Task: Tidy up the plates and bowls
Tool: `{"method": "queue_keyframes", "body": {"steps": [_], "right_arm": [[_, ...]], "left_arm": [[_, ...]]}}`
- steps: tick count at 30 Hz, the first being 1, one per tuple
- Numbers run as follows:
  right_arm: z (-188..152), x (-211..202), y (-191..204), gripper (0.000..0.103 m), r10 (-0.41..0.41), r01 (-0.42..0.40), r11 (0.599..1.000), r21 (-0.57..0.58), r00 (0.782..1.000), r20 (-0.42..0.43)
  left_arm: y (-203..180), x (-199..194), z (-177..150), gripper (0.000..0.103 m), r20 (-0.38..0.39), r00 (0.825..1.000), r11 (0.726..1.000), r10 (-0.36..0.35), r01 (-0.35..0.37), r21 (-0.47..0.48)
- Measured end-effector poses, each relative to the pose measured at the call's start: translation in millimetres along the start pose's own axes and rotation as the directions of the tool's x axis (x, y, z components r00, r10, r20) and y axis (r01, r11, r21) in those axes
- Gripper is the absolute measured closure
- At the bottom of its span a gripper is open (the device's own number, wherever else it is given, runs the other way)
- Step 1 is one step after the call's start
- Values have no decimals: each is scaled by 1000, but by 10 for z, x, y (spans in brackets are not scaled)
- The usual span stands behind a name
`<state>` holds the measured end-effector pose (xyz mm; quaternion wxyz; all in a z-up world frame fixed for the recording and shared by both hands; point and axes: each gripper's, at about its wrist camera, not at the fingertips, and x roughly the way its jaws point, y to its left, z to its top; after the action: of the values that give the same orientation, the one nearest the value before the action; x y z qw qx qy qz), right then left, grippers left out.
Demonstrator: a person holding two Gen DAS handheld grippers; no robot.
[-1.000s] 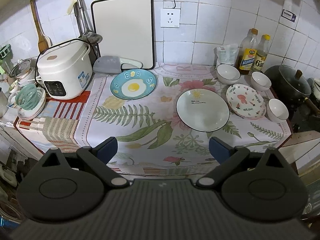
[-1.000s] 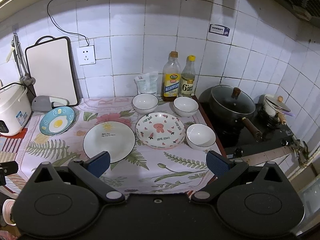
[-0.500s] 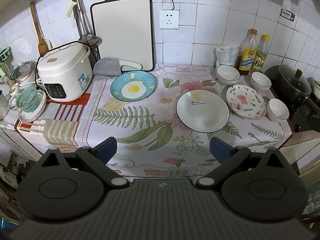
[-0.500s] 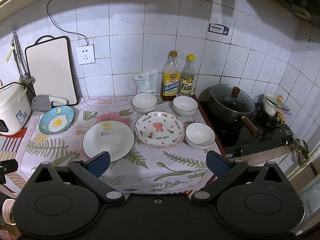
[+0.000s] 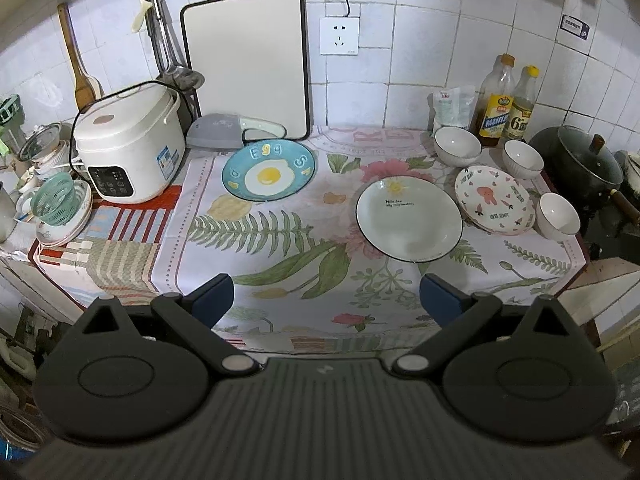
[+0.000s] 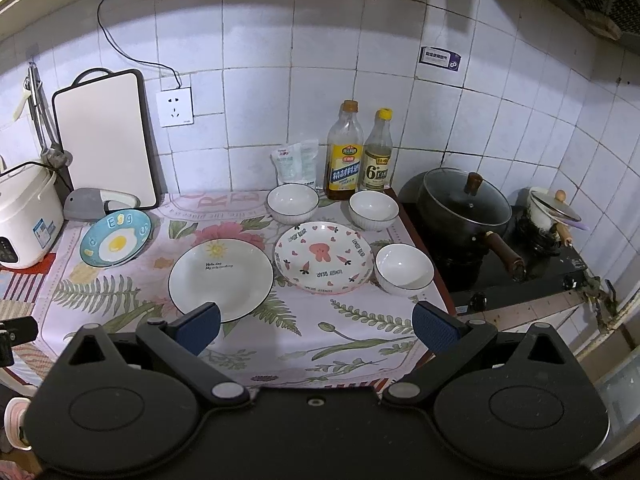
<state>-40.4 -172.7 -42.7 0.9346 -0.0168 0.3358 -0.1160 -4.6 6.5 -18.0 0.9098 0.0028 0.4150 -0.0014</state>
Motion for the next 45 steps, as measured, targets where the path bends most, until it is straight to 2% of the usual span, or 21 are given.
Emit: {"method": "queue_keyframes", "body": {"steps": [8, 12, 16, 18, 23, 26, 29, 30, 34, 36, 38, 40, 45], "right_arm": [[22, 17, 64, 0, 2, -2, 1000, -19, 1000, 11], [9, -49, 113, 0, -75, 80, 996, -34, 990, 116], [56, 41, 93, 0, 36, -35, 999, -17, 991, 128], [49, 125, 94, 0, 89, -86, 996, -25, 984, 157], [-4, 473, 79, 0, 229, -216, 973, -79, 933, 277], [9, 837, 69, 0, 267, -258, 964, -70, 924, 273], [13, 1218, 58, 0, 311, -307, 950, -51, 928, 207], [-1, 1357, 61, 1, 333, -332, 943, -40, 924, 189], [-172, 1825, 143, 7, 379, -379, 925, -28, 913, 149], [-261, 2102, 188, 12, 371, -370, 929, -28, 923, 107], [-336, 2324, 210, 13, 386, -386, 922, -12, 918, 95], [-426, 2571, 198, 15, 402, -405, 914, 22, 912, 85], [-599, 3161, 184, 25, 401, -402, 909, 107, 916, 34]], "left_arm": [[91, -47, 12, 2, -14, 998, 998, -55, 55, 19], [115, -81, 100, 5, -9, 997, 997, -71, 71, 21], [146, -24, 238, 5, -24, 998, 998, -63, 64, 26], [158, 47, 310, 5, -43, 995, 996, -87, 88, 19], [160, 292, 440, 5, 6, 995, 995, -97, 97, -10], [133, 535, 514, 5, 29, 994, 995, -101, 101, -14], [132, 844, 581, 5, 20, 995, 995, -99, 99, -32], [127, 977, 586, 5, 26, 993, 993, -114, 115, -34], [80, 1518, 537, 6, 43, 994, 995, -97, 99, -34], [38, 1815, 476, 6, 55, 995, 995, -87, 89, -35], [-8, 2093, 416, 14, 58, 994, 995, -88, 90, -35], [-32, 2349, 352, 15, 68, 992, 994, -104, 107, -39], [-103, 2993, 204, 15, -3, 991, 989, -134, 133, -68]]}}
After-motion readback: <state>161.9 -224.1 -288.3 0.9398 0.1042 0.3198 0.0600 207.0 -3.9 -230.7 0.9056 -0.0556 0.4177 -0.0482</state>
